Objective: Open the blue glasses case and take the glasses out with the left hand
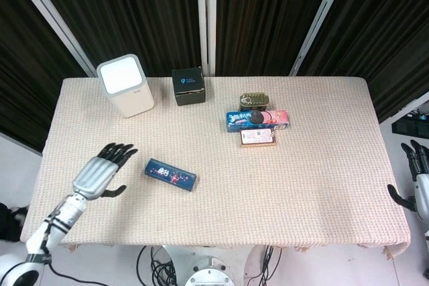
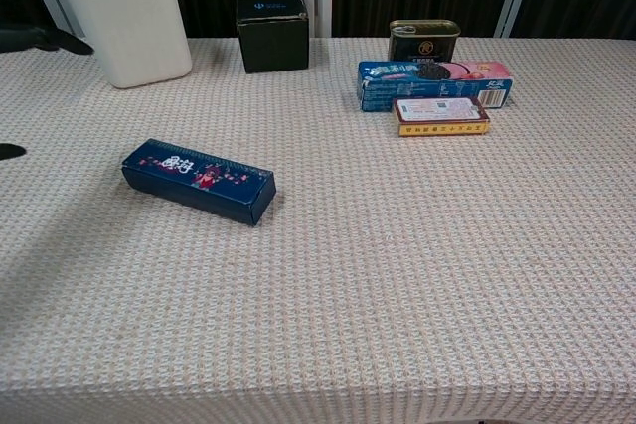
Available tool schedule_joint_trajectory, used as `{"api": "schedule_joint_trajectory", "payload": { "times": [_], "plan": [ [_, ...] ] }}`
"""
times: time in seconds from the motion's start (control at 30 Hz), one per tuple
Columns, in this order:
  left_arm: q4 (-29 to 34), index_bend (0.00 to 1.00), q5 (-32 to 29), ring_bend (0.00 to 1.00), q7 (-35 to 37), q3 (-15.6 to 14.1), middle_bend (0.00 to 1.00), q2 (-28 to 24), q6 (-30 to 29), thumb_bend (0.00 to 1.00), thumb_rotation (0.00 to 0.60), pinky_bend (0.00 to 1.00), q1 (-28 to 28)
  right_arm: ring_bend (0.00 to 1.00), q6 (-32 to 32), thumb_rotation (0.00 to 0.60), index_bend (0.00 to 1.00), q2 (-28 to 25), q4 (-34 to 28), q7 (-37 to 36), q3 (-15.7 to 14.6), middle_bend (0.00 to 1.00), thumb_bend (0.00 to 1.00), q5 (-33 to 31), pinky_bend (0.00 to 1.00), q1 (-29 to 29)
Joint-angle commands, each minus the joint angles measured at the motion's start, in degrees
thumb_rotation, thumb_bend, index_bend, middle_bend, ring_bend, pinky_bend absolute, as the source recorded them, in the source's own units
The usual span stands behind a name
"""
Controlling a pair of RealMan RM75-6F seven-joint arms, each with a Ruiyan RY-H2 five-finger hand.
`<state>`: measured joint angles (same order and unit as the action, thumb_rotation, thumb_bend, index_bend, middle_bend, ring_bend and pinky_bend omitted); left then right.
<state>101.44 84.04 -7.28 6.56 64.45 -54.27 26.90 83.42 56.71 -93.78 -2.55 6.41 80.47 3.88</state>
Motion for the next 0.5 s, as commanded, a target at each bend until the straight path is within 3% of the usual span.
{"api": "schedule_joint_trajectory", "payload": {
  "times": [0.03, 0.33, 0.5],
  "plan": [
    [-5.29, 0.04, -3.54, 0.00, 3.80, 1.93, 0.01, 5.12, 8.04, 0.33, 0.600, 0.02, 7.03, 0.00, -0.32, 0.600, 0.00, 0.02, 0.15, -0.24, -0.01, 0.00, 0.23, -0.14, 0.00, 0.10],
    [-9.62, 0.04, -9.77, 0.00, 5.44, 1.23, 0.04, 7.49, 18.66, 0.38, 0.600, 0.02, 13.61, 0.00, -0.65, 0.600, 0.00, 0.11, 1.19, -1.65, 0.16, 0.00, 0.24, -0.99, 0.00, -0.08],
    [-8.88, 0.04, -11.98, 0.00, 4.64, 0.23, 0.09, 6.90, 19.89, 0.42, 0.600, 0.02, 14.71, 0.00, -1.02, 0.600, 0.00, 0.26, 1.74, -2.23, 0.28, 0.00, 0.25, -1.52, 0.00, -0.08]
  ]
}}
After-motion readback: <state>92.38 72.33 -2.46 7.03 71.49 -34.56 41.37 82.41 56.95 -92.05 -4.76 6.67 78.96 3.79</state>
